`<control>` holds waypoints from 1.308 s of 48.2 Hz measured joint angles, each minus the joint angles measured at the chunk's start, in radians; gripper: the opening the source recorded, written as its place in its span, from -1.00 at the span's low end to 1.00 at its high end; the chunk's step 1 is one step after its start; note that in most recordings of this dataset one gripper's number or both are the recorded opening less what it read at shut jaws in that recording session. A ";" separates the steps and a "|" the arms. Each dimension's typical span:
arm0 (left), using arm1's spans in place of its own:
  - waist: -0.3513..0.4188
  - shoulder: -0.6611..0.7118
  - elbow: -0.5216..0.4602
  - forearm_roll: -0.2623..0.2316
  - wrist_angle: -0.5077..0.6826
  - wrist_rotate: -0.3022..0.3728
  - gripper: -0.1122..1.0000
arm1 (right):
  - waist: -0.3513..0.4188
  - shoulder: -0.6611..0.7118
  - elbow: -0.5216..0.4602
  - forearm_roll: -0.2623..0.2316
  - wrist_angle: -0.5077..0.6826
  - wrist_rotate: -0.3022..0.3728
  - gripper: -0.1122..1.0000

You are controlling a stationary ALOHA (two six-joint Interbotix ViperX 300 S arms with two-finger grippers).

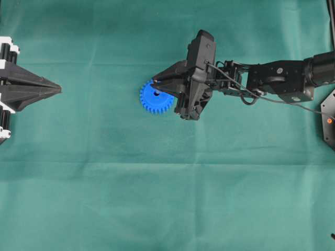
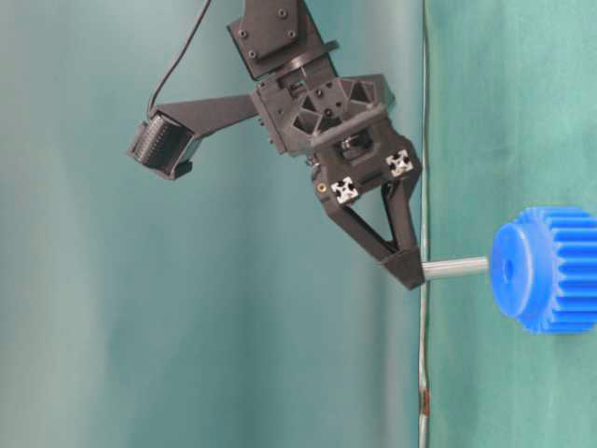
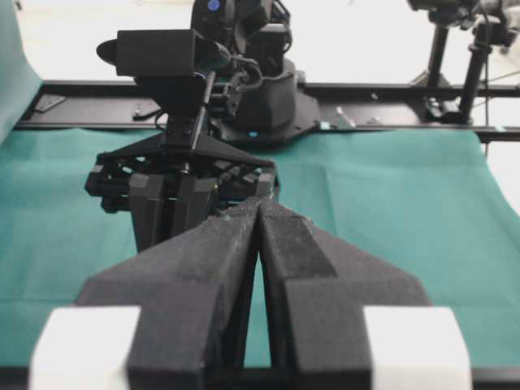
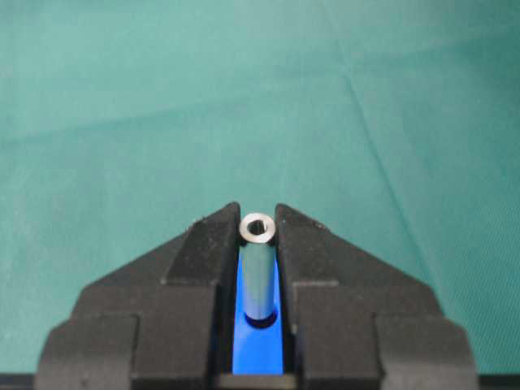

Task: Insert the shaft placed at a random location into the center hole of the medium gear at another random location.
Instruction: 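Lower the shaft with the right gripper into the gear's center hole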

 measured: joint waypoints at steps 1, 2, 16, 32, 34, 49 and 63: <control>0.000 0.000 0.000 0.000 -0.002 0.000 -0.79 | 0.000 0.003 0.002 -0.002 -0.008 0.000 -0.55; 0.000 0.000 0.000 -0.002 0.000 0.000 -0.79 | 0.000 0.006 0.000 0.000 -0.012 0.000 -0.55; 0.000 0.000 0.000 -0.002 0.000 0.000 -0.79 | 0.000 0.054 0.000 0.000 -0.034 0.000 -0.55; 0.000 0.000 0.000 0.000 0.000 0.000 -0.79 | 0.003 0.077 0.000 0.009 -0.034 0.000 -0.55; 0.000 0.000 0.000 0.000 -0.002 0.000 -0.79 | 0.006 0.087 -0.002 0.011 -0.035 0.000 -0.55; 0.000 0.000 0.000 0.000 -0.002 0.000 -0.79 | 0.009 0.144 -0.020 0.015 -0.035 0.000 -0.55; 0.000 0.000 0.000 0.000 0.000 0.000 -0.79 | 0.009 0.144 -0.020 0.015 -0.034 0.000 -0.55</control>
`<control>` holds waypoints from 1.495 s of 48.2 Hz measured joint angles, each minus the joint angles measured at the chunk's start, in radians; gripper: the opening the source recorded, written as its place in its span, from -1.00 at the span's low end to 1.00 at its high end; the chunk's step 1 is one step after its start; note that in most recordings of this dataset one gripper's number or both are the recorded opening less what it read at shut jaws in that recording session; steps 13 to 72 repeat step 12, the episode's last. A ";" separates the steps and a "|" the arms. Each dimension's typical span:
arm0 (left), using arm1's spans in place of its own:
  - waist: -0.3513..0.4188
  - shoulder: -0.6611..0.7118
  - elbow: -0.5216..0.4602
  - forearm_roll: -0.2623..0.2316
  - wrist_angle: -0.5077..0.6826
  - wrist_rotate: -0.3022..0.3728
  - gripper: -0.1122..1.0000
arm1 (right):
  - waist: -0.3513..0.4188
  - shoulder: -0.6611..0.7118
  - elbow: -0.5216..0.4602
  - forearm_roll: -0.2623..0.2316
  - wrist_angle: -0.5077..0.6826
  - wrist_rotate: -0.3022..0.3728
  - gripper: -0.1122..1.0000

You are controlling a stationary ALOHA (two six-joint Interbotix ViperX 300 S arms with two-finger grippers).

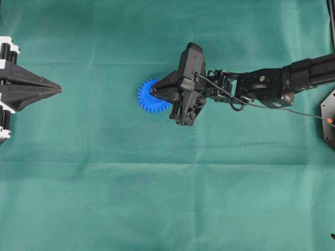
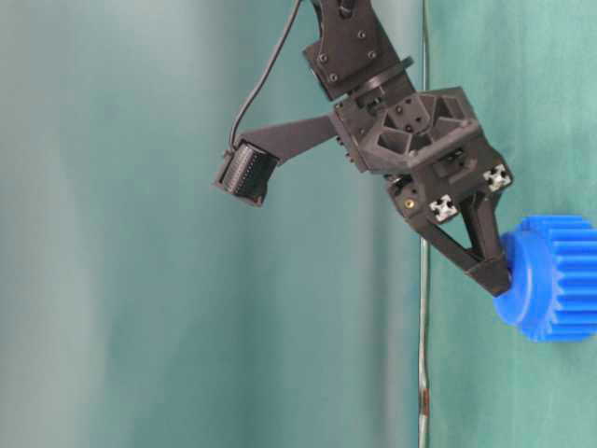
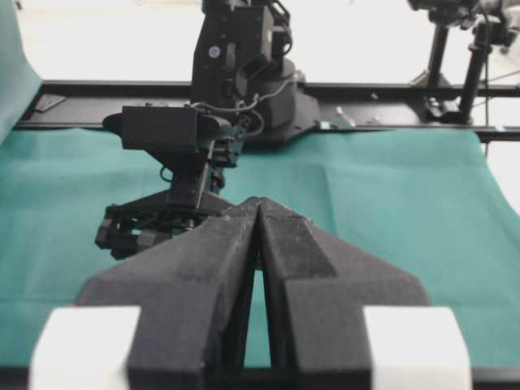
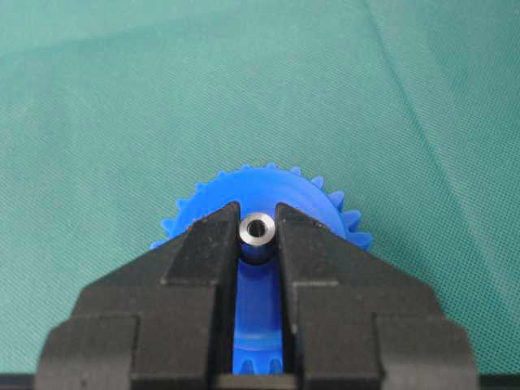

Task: Insert the shaft placed at a random location into the center hole of the medium gear at another random location.
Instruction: 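Lower the shaft with the right gripper into the gear's center hole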

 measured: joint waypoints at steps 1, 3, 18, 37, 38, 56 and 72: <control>-0.002 0.000 0.000 0.000 -0.002 0.000 -0.79 | 0.002 0.000 0.000 0.000 0.000 0.000 -0.55; 0.000 0.000 0.000 0.000 0.000 0.002 -0.79 | 0.000 0.002 0.000 0.000 0.002 0.000 -0.55; 0.000 0.000 0.000 0.000 -0.002 0.002 -0.79 | 0.002 0.000 0.003 0.000 0.002 0.000 -0.55; 0.000 0.000 0.000 0.000 -0.002 0.002 -0.79 | 0.002 0.000 0.003 0.000 0.002 0.000 -0.55; 0.000 0.000 0.000 0.000 -0.002 0.002 -0.79 | 0.002 0.000 0.003 0.000 0.002 0.000 -0.55; 0.000 0.000 0.000 0.000 -0.002 0.002 -0.79 | 0.002 0.000 0.003 0.000 0.002 0.000 -0.55; 0.000 0.000 0.000 0.000 -0.002 0.002 -0.79 | 0.002 0.000 0.003 0.000 0.002 0.000 -0.55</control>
